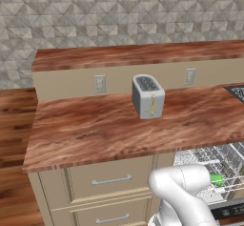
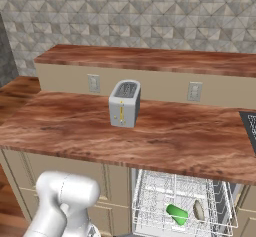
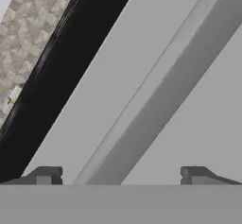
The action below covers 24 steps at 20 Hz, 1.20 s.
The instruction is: Pick up the cup and bowl from the counter, place them in the dishwasher, and close the dishwasher door.
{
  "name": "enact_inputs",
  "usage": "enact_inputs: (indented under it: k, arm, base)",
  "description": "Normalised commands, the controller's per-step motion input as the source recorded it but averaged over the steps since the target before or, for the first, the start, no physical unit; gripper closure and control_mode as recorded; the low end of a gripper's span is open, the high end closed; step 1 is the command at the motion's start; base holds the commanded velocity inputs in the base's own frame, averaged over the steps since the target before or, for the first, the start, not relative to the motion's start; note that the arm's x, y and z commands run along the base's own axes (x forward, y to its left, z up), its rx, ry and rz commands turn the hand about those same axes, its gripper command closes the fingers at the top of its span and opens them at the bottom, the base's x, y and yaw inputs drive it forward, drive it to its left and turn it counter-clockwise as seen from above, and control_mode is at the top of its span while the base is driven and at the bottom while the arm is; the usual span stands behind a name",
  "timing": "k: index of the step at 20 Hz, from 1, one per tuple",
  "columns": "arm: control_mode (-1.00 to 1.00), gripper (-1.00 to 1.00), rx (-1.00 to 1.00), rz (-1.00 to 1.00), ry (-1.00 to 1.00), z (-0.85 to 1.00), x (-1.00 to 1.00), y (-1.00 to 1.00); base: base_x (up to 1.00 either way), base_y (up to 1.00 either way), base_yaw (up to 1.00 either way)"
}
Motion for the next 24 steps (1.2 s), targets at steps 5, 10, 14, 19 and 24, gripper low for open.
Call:
enact_inputs:
  k: [5,10,14,19,24]
  arm:
    - [-1.0,-1.0,0.17,0.07,-0.04,-0.57,0.2,-0.04]
    - [-1.0,-1.0,0.04,0.02,-0.04,-0.18,0.41,-0.15]
    - [-1.0,-1.0,0.0,0.0,-0.03,-0.07,0.49,-0.23]
    - [-1.0,-1.0,0.0,0.0,-0.04,-0.18,0.63,-0.11]
    - [-1.0,-1.0,0.0,0.0,-0.01,-0.12,0.86,-0.09]
  base:
    - [0.0,0.0,0.0]
    - [0.0,0.0,0.0]
    - [0.0,0.0,0.0]
    - [0.0,0.0,0.0]
    - [0.0,0.0,0.0]
